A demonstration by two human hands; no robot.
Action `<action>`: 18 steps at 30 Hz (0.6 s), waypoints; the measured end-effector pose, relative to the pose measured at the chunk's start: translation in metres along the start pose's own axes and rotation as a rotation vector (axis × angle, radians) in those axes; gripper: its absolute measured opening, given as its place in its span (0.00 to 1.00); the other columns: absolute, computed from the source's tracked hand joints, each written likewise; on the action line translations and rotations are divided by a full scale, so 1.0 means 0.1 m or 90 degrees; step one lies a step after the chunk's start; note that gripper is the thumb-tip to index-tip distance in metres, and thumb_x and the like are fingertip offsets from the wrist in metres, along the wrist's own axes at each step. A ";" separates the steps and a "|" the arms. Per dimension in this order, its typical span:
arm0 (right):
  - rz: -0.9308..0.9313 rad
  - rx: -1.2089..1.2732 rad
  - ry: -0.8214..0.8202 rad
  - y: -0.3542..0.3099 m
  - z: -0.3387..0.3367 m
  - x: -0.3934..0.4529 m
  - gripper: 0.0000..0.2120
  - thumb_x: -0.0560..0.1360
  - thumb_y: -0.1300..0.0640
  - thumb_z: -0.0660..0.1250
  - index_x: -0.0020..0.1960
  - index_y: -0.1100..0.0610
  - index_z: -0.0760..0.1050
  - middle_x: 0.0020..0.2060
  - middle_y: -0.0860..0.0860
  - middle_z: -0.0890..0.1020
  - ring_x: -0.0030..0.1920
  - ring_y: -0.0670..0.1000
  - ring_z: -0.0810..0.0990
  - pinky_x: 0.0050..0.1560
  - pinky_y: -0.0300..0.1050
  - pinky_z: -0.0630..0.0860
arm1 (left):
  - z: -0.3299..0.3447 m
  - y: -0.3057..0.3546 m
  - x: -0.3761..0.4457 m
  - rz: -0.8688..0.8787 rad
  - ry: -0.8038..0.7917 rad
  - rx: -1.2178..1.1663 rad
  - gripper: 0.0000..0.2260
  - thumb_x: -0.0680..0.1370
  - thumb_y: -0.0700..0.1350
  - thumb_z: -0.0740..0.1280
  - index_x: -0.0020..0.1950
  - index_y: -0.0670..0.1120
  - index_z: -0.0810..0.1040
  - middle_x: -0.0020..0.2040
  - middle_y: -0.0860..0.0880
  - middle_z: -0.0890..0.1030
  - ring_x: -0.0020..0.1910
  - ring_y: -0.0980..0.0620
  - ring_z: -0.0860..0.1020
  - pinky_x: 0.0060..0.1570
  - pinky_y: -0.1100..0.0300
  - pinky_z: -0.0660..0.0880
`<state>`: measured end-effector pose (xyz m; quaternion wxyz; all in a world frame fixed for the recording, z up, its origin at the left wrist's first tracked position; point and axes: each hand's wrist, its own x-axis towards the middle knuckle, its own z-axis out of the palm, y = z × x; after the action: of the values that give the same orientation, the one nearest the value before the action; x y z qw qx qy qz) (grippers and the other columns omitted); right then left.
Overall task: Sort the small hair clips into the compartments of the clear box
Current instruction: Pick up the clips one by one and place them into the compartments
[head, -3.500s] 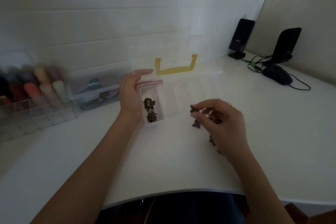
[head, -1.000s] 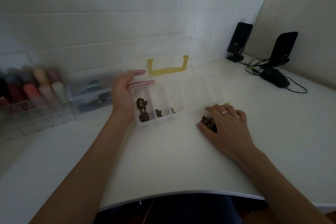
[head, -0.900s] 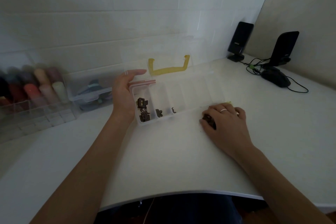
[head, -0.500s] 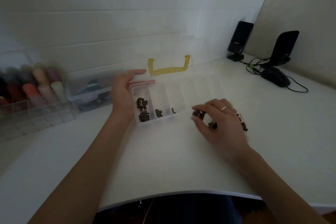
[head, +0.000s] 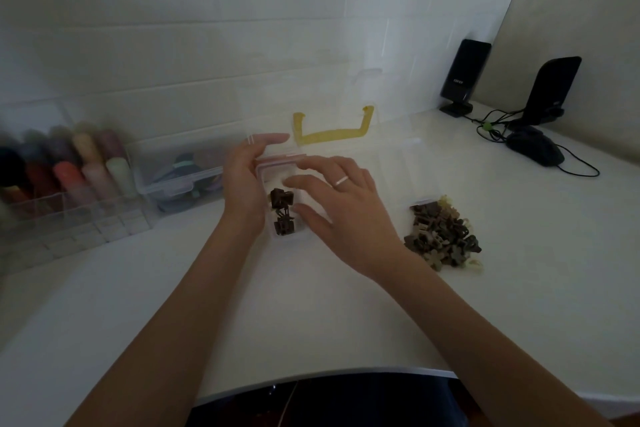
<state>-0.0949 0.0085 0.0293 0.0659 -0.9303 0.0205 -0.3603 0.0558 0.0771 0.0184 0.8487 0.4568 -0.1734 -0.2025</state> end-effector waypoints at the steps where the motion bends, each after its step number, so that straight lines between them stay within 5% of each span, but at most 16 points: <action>1: 0.013 0.008 0.017 0.04 -0.05 -0.05 0.12 0.74 0.52 0.64 0.57 0.51 0.78 0.60 0.49 0.77 0.60 0.51 0.69 0.54 0.43 0.63 | 0.00 -0.01 -0.03 0.037 -0.025 0.015 0.12 0.72 0.48 0.63 0.47 0.46 0.83 0.58 0.36 0.79 0.64 0.34 0.74 0.69 0.38 0.67; 6: 0.103 -0.003 0.101 0.31 -0.36 -0.33 0.03 0.74 0.54 0.68 0.45 0.53 0.79 0.43 0.47 0.80 0.46 0.50 0.75 0.48 0.47 0.68 | -0.12 -0.06 0.03 0.057 -0.017 0.050 0.12 0.71 0.49 0.64 0.44 0.45 0.85 0.54 0.38 0.79 0.65 0.30 0.72 0.70 0.35 0.64; 9: 0.127 -0.017 0.039 0.49 -0.52 -0.56 0.08 0.73 0.50 0.65 0.38 0.53 0.74 0.32 0.45 0.76 0.37 0.49 0.73 0.43 0.48 0.69 | -0.10 -0.05 0.01 0.073 -0.019 0.061 0.12 0.72 0.48 0.63 0.43 0.46 0.86 0.52 0.41 0.80 0.64 0.31 0.72 0.69 0.35 0.65; 13: 0.168 -0.127 -0.087 0.62 -0.57 -0.80 0.12 0.69 0.44 0.60 0.46 0.48 0.77 0.41 0.43 0.80 0.49 0.49 0.76 0.53 0.42 0.62 | -0.11 -0.06 0.04 0.065 -0.015 0.082 0.13 0.70 0.50 0.64 0.43 0.46 0.86 0.46 0.43 0.79 0.60 0.32 0.74 0.69 0.34 0.64; 18: 0.238 -0.107 -0.130 0.69 -0.52 -0.90 0.16 0.70 0.41 0.57 0.49 0.45 0.79 0.50 0.43 0.78 0.56 0.49 0.74 0.52 0.40 0.57 | -0.04 -0.05 0.00 0.065 -0.010 0.041 0.11 0.72 0.46 0.63 0.40 0.45 0.85 0.45 0.42 0.78 0.51 0.40 0.77 0.66 0.36 0.69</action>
<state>-0.1958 -0.0580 -0.0024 0.0558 -0.9441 0.2159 -0.2430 0.0569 0.0771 0.0124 0.8414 0.4726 -0.2096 -0.1574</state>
